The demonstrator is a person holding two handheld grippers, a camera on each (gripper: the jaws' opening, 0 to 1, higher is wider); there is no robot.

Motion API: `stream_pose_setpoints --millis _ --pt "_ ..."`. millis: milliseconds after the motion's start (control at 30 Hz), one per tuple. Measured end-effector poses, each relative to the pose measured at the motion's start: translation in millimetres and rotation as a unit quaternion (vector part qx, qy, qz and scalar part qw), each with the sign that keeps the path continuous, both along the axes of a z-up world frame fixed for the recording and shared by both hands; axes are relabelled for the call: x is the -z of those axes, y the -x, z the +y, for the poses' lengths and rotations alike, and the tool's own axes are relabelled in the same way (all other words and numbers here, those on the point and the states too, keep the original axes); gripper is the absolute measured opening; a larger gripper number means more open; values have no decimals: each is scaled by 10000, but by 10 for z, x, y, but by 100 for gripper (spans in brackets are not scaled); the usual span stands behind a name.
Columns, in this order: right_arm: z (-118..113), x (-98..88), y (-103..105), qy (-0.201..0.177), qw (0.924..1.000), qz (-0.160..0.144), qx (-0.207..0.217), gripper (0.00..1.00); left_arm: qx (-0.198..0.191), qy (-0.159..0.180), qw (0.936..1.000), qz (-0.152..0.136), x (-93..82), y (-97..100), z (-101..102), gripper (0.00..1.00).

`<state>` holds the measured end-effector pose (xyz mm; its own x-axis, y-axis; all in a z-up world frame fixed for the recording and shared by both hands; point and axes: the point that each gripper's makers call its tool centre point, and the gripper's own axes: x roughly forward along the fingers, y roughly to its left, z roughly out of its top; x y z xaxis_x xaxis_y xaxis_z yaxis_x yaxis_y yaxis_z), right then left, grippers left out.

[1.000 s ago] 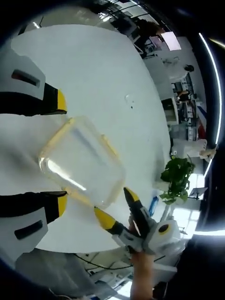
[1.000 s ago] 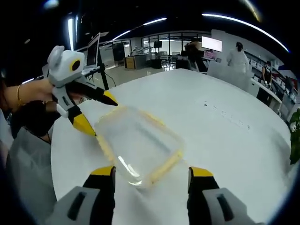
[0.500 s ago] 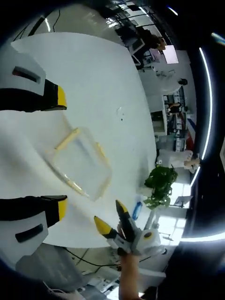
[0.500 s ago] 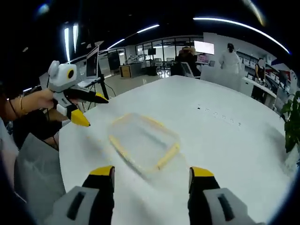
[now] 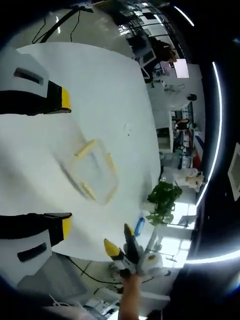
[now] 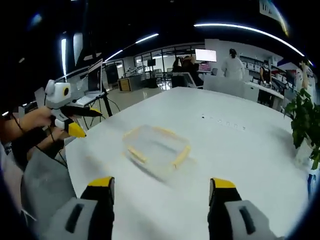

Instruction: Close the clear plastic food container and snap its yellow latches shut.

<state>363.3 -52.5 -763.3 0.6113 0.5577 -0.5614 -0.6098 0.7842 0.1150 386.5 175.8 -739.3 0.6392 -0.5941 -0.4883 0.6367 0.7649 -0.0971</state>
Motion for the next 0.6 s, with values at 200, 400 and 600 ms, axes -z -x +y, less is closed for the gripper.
stream_pose_setpoints --millis 200,400,600 --pt "-5 -113 144 -335 9992 -81 214 83 -118 -9 9998 -134 -30 145 52 83" --pt "-19 -224 306 -535 9977 -215 354 88 -261 191 9993 -163 -60 280 77 86" --pt "26 -296 451 -992 9936 -314 446 92 -422 473 9978 -180 -143 379 132 84"
